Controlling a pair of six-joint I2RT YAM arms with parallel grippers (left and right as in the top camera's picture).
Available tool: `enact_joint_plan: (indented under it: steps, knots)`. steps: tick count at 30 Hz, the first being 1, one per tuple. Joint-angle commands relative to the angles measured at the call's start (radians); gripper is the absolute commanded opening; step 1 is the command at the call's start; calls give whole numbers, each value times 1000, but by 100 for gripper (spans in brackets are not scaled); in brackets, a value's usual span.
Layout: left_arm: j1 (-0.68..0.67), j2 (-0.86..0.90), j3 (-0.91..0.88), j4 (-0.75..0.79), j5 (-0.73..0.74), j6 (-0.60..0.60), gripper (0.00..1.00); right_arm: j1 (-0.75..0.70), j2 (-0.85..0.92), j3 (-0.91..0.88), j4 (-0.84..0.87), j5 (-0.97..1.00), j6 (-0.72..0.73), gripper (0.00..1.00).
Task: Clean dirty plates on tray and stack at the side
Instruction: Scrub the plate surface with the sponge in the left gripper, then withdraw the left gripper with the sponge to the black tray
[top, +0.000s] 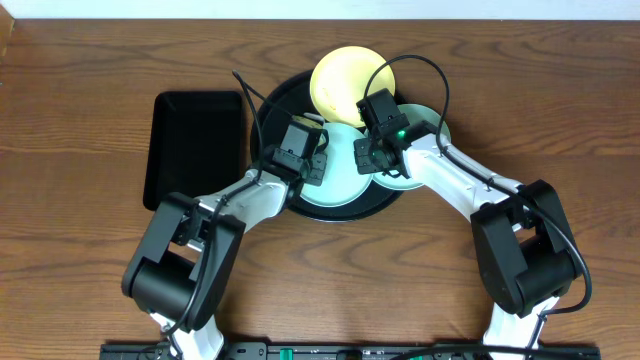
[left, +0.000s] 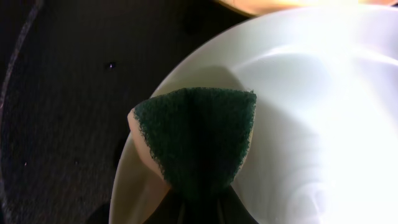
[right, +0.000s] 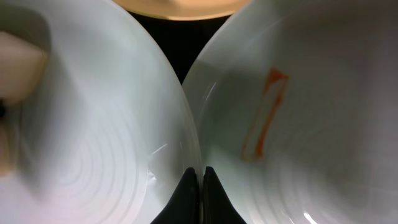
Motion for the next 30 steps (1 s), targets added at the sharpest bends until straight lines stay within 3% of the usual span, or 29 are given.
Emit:
enact_joint_plan:
  steps: [1,8,16,21,30]
  knots:
    - [0,77,-5,-1,-34,-20,8,-4,18,3,-7,6,-23,1]
    - [0,96,-5,64,-120,-29,8,-4,18,3,-7,6,-23,1]
    - [9,96,-5,230,-130,-25,8,-4,18,3,-7,6,-23,1]
    - [21,84,-4,349,-212,-16,8,-4,18,3,-8,6,-26,1]
    - [23,-184,-3,370,-229,31,8,-4,18,3,-8,6,-26,1]
